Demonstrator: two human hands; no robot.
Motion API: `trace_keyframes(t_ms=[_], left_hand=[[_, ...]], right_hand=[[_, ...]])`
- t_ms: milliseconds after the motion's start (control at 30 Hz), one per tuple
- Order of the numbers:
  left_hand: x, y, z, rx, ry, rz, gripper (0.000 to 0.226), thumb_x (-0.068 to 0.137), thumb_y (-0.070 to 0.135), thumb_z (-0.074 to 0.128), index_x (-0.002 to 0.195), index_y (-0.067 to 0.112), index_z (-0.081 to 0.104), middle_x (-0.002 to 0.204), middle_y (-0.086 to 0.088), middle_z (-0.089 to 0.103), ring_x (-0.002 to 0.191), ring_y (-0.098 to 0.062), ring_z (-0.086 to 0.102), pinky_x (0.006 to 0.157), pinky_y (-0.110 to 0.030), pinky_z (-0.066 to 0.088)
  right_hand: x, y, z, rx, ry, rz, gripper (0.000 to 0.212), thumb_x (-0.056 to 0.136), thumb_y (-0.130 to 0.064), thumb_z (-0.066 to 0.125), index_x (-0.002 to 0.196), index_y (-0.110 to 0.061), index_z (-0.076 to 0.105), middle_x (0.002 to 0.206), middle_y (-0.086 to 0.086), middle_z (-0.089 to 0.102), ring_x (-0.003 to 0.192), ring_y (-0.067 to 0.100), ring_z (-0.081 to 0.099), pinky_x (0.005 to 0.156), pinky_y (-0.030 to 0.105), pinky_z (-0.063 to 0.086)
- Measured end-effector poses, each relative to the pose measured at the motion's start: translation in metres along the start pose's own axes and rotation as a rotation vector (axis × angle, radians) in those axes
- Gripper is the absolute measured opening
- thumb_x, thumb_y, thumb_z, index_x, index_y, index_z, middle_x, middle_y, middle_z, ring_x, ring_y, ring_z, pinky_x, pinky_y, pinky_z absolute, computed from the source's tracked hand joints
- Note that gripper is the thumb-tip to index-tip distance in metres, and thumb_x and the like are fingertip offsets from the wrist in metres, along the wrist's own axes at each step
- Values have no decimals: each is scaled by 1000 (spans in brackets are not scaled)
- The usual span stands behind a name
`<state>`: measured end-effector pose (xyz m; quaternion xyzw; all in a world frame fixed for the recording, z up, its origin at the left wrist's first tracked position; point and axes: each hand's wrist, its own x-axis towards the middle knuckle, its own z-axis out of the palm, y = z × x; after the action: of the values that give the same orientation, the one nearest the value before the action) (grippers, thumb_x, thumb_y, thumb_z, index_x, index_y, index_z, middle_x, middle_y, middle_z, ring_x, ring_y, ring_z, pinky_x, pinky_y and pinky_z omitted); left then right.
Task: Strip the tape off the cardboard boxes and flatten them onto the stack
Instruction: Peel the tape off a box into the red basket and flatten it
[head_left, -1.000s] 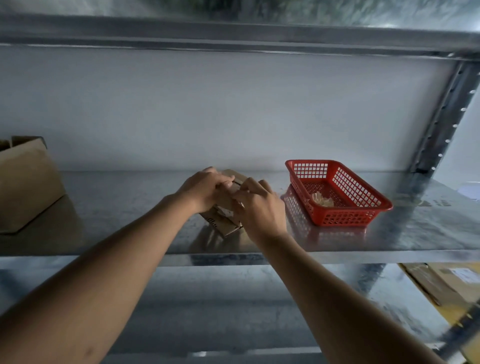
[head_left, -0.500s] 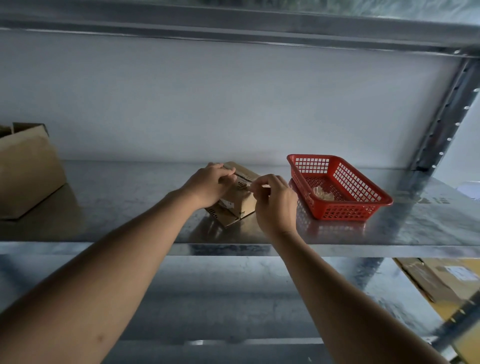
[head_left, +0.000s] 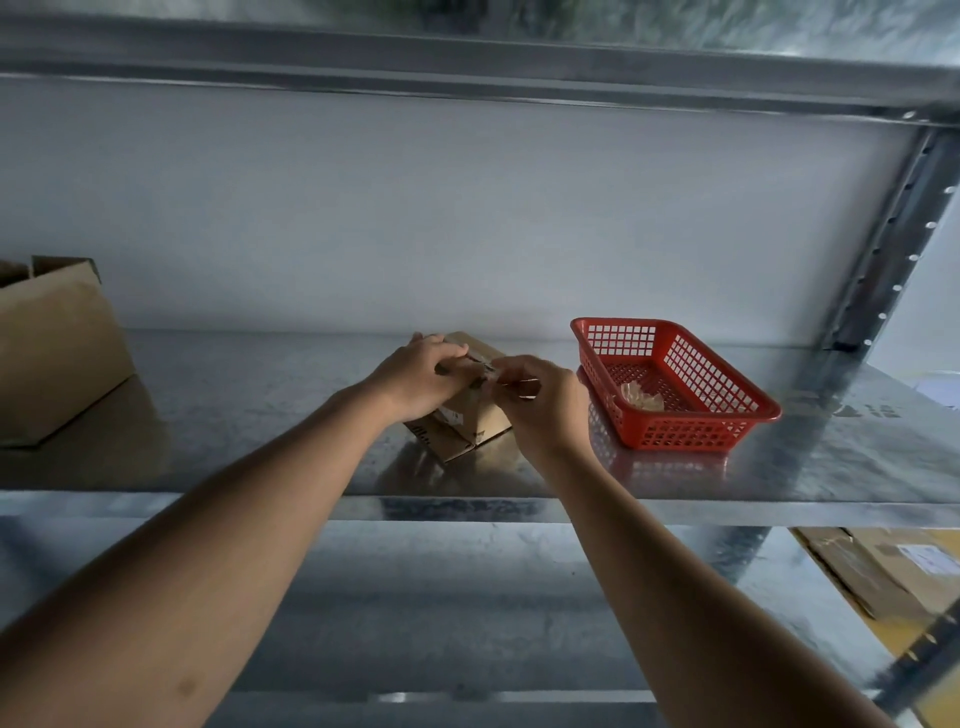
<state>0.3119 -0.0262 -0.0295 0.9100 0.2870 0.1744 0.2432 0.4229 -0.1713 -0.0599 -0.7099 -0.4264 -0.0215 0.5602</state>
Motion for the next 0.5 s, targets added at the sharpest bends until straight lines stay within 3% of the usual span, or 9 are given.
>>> trace_keyframes(t_ms=[133,333,433,500], left_hand=[[-1,-1,2,-30,-18,2,62,101,62,49,153,28,49,164,2,31,152,-18,31,116,-31,25],[1,-3,-1,-9,-46,-11,57,104,59,45,155,33,45,171,3,20,159,-14,6,123,-36,15],[3,-4,-1,-14,-57,-16,58,104,58,46,157,33,43,172,6,17,159,-12,-4,126,-41,9],[4,-5,0,-6,-59,-10,59,104,57,45,157,33,41,172,6,16,159,-13,-5,127,-44,8]], right_hand=[[2,4,-1,-14,20,16,13,89,-13,79,90,-26,81,90,-12,76,83,3,70,81,25,58],[-1,11,3,20,26,90,22,94,-16,74,82,-34,69,87,-14,73,85,3,68,72,21,51],[-1,17,5,111,17,160,17,95,-13,72,84,-26,68,85,-9,75,83,8,71,76,30,58],[-2,20,7,316,19,249,10,98,-9,69,90,-14,67,91,1,77,88,15,76,84,37,63]])
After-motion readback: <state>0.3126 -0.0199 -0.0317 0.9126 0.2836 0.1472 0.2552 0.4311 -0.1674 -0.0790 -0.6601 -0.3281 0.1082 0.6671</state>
